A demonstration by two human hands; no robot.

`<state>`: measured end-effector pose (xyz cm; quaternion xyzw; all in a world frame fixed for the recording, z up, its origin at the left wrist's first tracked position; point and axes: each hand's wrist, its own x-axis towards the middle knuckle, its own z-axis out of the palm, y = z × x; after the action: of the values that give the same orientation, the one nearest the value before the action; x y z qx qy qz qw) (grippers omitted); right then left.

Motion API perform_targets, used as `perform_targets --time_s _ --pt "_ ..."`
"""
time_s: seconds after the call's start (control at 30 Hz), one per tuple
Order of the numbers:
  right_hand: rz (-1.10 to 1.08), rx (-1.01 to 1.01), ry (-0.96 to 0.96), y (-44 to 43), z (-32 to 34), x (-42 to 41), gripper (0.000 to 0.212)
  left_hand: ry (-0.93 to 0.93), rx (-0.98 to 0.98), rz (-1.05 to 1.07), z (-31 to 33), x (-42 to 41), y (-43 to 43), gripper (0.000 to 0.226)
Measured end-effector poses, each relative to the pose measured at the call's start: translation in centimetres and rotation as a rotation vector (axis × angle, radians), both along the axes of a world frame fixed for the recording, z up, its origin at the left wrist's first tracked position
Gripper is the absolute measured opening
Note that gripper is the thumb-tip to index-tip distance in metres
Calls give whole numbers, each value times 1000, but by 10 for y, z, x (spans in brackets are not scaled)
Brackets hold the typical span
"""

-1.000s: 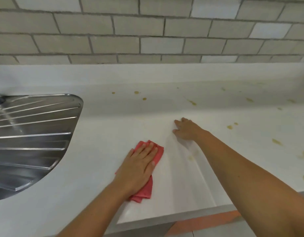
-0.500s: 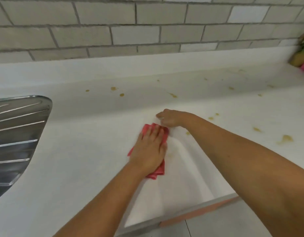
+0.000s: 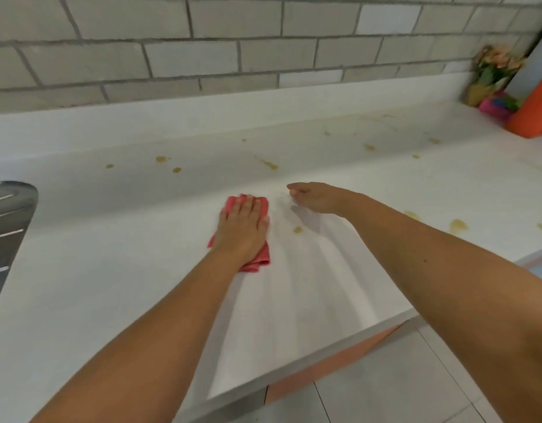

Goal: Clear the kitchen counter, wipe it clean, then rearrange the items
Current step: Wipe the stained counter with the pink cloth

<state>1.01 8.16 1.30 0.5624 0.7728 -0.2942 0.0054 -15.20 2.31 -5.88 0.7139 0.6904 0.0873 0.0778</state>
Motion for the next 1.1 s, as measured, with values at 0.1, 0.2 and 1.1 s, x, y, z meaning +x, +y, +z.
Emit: perform_targets --time_s 0.1,0.2,1.1 --pt "-29 10 2 2 -2 -2 45 -28 69 -274 4 62 -36 66" --pt "-77 17 13 7 -5 -2 31 -94 -34 -483 14 65 -99 53" --pt "-189 50 -311 25 -26 -143 78 136 71 -6 -9 -266 7 60"
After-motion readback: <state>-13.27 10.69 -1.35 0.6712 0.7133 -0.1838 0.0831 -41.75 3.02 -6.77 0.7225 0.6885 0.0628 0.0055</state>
